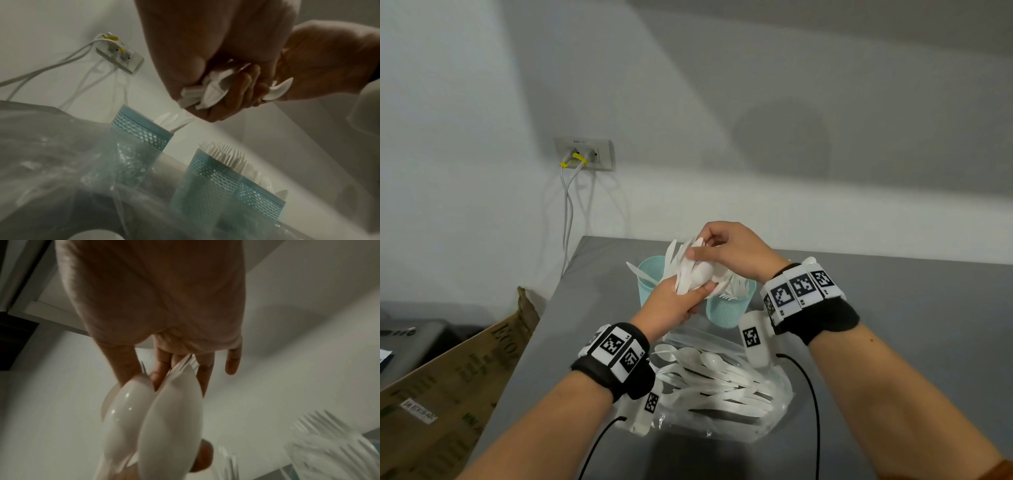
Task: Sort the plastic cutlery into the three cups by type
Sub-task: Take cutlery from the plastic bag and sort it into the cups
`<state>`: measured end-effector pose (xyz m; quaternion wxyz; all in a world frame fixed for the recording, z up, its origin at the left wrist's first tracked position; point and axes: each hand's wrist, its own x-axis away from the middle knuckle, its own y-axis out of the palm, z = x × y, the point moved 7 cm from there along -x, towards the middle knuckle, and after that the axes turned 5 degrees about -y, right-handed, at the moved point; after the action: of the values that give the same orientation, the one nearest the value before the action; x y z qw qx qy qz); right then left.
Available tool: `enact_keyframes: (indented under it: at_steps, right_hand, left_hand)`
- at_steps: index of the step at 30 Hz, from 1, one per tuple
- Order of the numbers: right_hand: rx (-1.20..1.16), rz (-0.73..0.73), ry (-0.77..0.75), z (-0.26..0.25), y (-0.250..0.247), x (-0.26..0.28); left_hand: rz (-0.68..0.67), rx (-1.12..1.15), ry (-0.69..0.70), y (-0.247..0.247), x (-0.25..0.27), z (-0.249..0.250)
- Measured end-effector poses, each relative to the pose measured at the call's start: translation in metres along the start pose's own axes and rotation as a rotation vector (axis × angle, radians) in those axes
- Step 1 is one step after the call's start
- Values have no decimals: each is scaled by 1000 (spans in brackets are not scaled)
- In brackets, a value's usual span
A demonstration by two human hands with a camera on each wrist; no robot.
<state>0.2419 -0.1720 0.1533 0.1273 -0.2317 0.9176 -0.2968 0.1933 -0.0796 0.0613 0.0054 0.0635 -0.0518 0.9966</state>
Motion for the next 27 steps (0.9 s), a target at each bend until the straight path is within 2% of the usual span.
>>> enact_keyframes:
  at_steps: [4,8,10,14,18,21,24,27]
  right_hand:
    - [-62,100,28,5,5,-3]
    - [81,287,-45,-12,2,1]
    - [81,383,-92,-25,-6,2]
    - [-264,527,-269,-55,-33,2]
    - [-305,706,-422,-77,-59,5]
    - [-223,657,-345,-58,-39,-10]
    - [-121,441,-187,-20,11,-25]
    - [106,259,-121,15,54,-30]
  left_hand:
    - [28,1,8,-3,3,1]
    - [79,-55,43,-12,6,3]
    - [77,-80,53,-16,7,0]
    - [116,-70,60,-33,9,-9]
    - [207,-20,53,-60,15,-18]
    - [278,-56,61,-78,19,-18]
    - [322,-54,78,-91,21,-13]
    - [324,-34,103,-95,20,-7]
